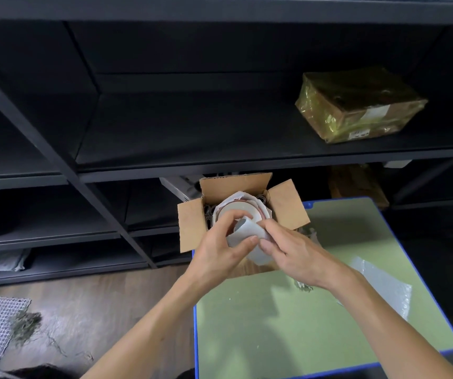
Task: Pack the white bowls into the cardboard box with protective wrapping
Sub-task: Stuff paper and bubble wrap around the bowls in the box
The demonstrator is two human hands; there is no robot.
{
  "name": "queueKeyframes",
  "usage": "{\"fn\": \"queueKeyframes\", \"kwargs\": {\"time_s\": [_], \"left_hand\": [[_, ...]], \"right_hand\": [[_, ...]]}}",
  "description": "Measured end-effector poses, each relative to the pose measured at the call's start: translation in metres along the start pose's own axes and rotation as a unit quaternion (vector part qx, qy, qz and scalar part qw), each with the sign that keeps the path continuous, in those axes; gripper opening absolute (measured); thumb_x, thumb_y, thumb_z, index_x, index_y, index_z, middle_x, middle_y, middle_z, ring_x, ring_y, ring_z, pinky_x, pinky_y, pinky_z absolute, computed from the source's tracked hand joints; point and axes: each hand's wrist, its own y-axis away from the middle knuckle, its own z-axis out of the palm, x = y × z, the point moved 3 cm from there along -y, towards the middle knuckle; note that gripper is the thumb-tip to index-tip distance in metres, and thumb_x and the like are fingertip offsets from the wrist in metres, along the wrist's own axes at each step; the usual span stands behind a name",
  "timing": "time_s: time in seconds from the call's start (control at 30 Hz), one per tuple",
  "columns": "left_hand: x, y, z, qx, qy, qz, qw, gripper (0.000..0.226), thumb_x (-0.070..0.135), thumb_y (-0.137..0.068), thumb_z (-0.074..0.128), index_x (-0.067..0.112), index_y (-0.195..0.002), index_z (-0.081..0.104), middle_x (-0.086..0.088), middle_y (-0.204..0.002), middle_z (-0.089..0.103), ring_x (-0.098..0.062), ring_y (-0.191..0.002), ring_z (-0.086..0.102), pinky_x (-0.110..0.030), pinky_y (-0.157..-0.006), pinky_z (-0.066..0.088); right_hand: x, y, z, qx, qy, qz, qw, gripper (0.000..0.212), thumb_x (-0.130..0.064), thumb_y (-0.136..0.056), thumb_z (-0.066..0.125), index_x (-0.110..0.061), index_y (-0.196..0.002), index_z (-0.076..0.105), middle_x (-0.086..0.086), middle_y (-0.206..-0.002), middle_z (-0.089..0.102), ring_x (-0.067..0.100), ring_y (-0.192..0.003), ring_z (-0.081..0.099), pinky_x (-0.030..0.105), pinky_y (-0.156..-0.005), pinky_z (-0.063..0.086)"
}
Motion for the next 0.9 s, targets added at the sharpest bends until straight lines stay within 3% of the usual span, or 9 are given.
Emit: {"fn": "queueKeyframes", "kwargs": {"time_s": [0.13, 0.23, 0.3, 0.37, 0.43, 0.53, 0.7, 0.8, 0.9], "left_hand": [[0.0, -0.009, 0.004, 0.045, 0.013, -0.052, 0.998, 0.034, 0.052, -0.082, 0.068, 0.029, -0.105, 0.056, 0.01, -0.096, 0.061, -0.011, -0.09, 0.059, -0.035, -0.082, 0.052], [0.0, -0.012, 0.013, 0.042, -0.007, -0.07, 0.997, 0.037, 0.057, -0.082, 0.069, 0.026, -0.09, 0.05, 0.007, -0.077, 0.05, -0.019, -0.072, 0.055, -0.039, -0.068, 0.048], [-0.002, -0.012, 0.018, 0.02, -0.004, -0.065, 0.998, 0.037, 0.064, -0.079, 0.067, 0.034, -0.088, 0.047, 0.013, -0.076, 0.048, -0.027, -0.079, 0.062, -0.044, -0.072, 0.05], [-0.001, -0.012, 0.021, -0.007, 0.014, -0.039, 0.999, 0.029, 0.055, -0.083, 0.07, 0.04, -0.101, 0.053, 0.019, -0.082, 0.053, -0.019, -0.085, 0.061, -0.034, -0.074, 0.05], [-0.001, -0.014, 0.023, -0.03, 0.006, -0.014, 0.999, 0.028, 0.042, -0.089, 0.071, 0.035, -0.112, 0.057, 0.019, -0.09, 0.06, -0.009, -0.087, 0.057, -0.023, -0.074, 0.047], [-0.006, -0.022, 0.024, -0.032, -0.006, -0.022, 0.999, 0.023, 0.04, -0.088, 0.073, 0.028, -0.103, 0.06, 0.006, -0.091, 0.065, -0.015, -0.087, 0.06, -0.033, -0.075, 0.051], [-0.015, -0.037, 0.034, -0.035, -0.058, -0.044, 0.997, 0.03, 0.048, -0.088, 0.069, 0.029, -0.077, 0.049, 0.011, -0.065, 0.04, -0.009, -0.062, 0.037, -0.024, -0.058, 0.033], [-0.015, -0.047, 0.045, -0.062, -0.063, -0.043, 0.995, 0.024, 0.044, -0.092, 0.065, 0.022, -0.086, 0.057, 0.001, -0.074, 0.058, -0.013, -0.068, 0.051, -0.03, -0.063, 0.042], [-0.017, -0.057, 0.052, -0.036, -0.069, -0.044, 0.996, 0.01, 0.03, -0.097, 0.061, 0.021, -0.095, 0.066, 0.008, -0.083, 0.068, -0.007, -0.077, 0.061, -0.023, -0.07, 0.046]], "right_hand": [[-0.002, 0.003, -0.002, 0.07, -0.001, -0.016, 0.997, 0.053, -0.053, -0.088, 0.062, -0.041, -0.132, 0.034, -0.028, -0.125, 0.047, 0.002, -0.104, 0.051, 0.03, -0.084, 0.044], [0.003, 0.001, -0.002, 0.112, 0.018, -0.028, 0.993, 0.034, -0.047, -0.087, 0.063, -0.04, -0.113, 0.043, -0.023, -0.111, 0.055, 0.008, -0.093, 0.056, 0.034, -0.075, 0.047], [0.008, -0.001, -0.005, 0.128, 0.016, -0.041, 0.991, 0.017, -0.042, -0.092, 0.06, -0.036, -0.104, 0.049, -0.02, -0.101, 0.056, 0.004, -0.087, 0.055, 0.031, -0.073, 0.047], [0.014, -0.002, -0.009, 0.119, 0.004, -0.039, 0.992, 0.011, -0.041, -0.095, 0.059, -0.034, -0.101, 0.055, -0.018, -0.091, 0.057, 0.001, -0.082, 0.054, 0.024, -0.068, 0.044], [0.021, -0.002, -0.012, 0.096, -0.011, -0.025, 0.995, 0.012, -0.044, -0.096, 0.06, -0.033, -0.102, 0.058, -0.017, -0.083, 0.059, 0.002, -0.078, 0.055, 0.021, -0.065, 0.044], [0.03, -0.002, -0.013, 0.07, -0.035, 0.003, 0.997, 0.019, -0.044, -0.092, 0.063, -0.039, -0.109, 0.057, -0.017, -0.083, 0.063, 0.004, -0.081, 0.059, 0.029, -0.072, 0.05], [0.038, -0.004, -0.023, 0.089, -0.065, 0.013, 0.994, 0.019, -0.038, -0.094, 0.063, -0.041, -0.112, 0.06, -0.021, -0.08, 0.063, 0.006, -0.071, 0.061, 0.02, -0.062, 0.046], [0.048, -0.004, -0.037, 0.106, -0.054, 0.033, 0.992, 0.027, -0.031, -0.092, 0.064, -0.046, -0.114, 0.062, -0.019, -0.084, 0.067, 0.004, -0.067, 0.061, 0.02, -0.063, 0.047], [0.059, -0.005, -0.055, 0.122, -0.005, 0.052, 0.991, 0.043, -0.026, -0.091, 0.061, -0.052, -0.124, 0.054, -0.026, -0.097, 0.062, -0.001, -0.071, 0.055, 0.026, -0.076, 0.047]]}}
